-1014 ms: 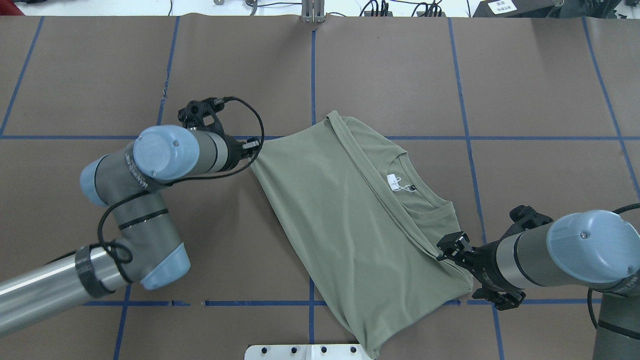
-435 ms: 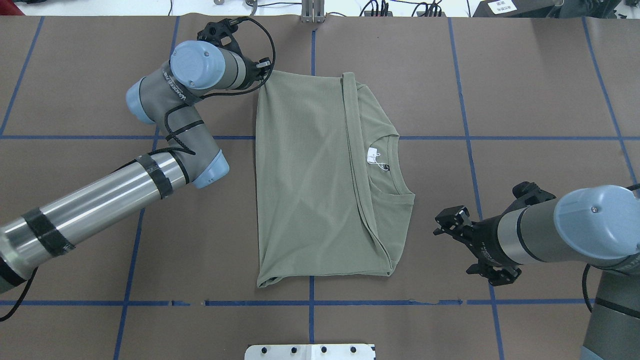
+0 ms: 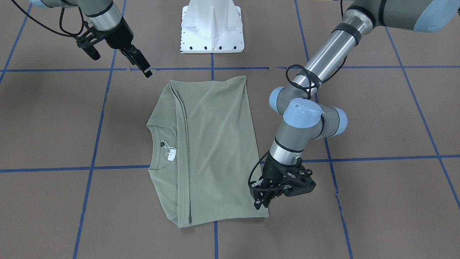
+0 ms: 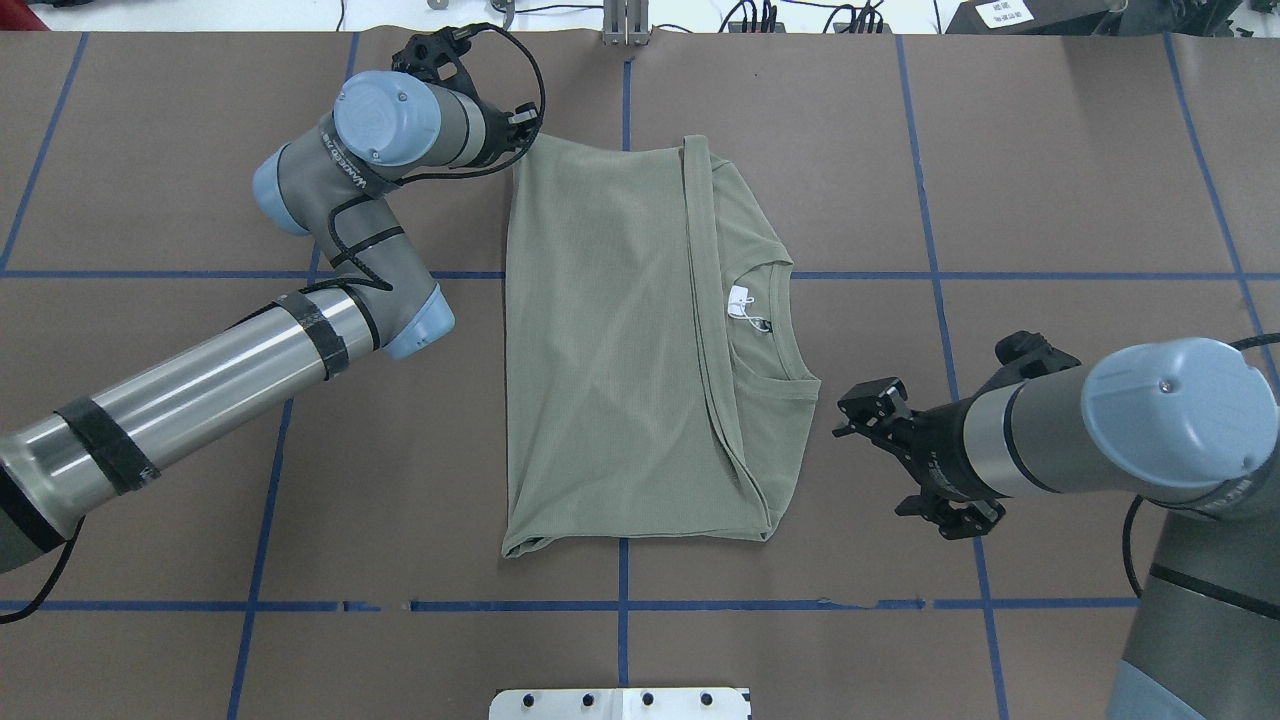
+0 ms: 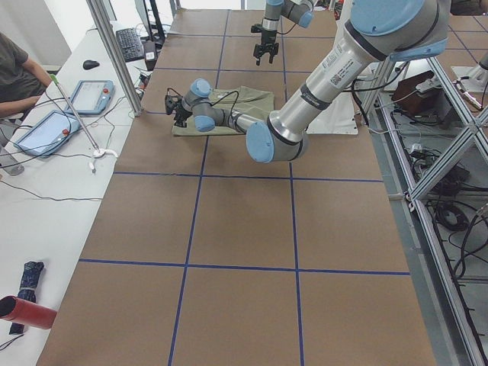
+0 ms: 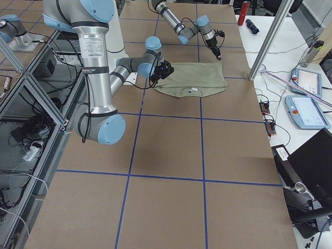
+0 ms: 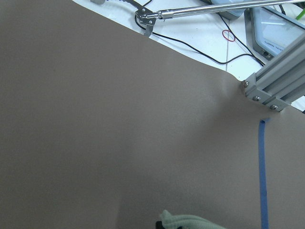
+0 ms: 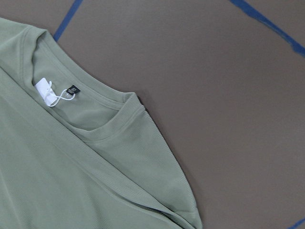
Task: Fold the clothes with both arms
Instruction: 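Move the right gripper onto the shirt's folded side edge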
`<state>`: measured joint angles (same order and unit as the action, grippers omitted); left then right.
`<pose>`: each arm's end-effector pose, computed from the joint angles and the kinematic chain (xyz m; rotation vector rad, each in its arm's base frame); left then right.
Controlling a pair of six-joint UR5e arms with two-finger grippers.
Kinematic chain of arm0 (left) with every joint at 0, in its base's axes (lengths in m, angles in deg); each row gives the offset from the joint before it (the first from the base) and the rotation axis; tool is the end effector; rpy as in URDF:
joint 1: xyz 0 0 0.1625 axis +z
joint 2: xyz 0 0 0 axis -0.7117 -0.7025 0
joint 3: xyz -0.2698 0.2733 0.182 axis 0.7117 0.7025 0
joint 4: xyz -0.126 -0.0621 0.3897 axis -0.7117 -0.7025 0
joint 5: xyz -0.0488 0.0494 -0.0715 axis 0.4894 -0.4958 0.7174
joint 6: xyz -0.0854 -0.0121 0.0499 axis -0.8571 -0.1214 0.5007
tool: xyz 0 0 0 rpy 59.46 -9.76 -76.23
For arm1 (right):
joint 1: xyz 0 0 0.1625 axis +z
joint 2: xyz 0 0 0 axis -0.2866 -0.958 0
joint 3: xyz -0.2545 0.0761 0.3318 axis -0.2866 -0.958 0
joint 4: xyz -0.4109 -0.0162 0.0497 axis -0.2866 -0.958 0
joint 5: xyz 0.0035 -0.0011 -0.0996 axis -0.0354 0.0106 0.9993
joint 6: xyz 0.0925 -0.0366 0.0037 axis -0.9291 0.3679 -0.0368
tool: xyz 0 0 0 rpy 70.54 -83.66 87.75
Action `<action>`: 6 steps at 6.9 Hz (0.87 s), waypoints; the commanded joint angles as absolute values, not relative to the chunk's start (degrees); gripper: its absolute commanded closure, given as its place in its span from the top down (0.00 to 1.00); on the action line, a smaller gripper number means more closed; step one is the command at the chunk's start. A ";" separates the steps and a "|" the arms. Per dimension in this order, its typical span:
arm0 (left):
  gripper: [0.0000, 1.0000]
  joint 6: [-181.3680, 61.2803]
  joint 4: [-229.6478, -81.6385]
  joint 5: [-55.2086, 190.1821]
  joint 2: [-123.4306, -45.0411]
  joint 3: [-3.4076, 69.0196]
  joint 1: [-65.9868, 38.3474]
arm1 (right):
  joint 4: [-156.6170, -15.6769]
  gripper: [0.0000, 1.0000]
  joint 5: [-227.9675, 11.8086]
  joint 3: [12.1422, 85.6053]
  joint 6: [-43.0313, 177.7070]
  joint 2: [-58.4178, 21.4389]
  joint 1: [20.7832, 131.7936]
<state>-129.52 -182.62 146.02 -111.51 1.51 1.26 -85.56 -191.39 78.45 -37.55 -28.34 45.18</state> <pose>0.5027 -0.6489 0.2818 0.3774 1.1787 -0.4754 -0.3876 -0.3307 0.2833 -0.2945 -1.0049 0.8114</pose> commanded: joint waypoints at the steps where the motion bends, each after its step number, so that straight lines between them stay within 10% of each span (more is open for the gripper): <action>1: 0.57 -129.78 -177.57 152.38 -98.89 22.78 1.25 | -89.17 1.00 -191.75 69.82 -26.96 -18.69 45.40; 6: 0.57 -129.51 -170.32 152.65 -95.49 31.49 1.25 | -99.55 0.99 -192.28 60.47 12.34 -11.88 42.77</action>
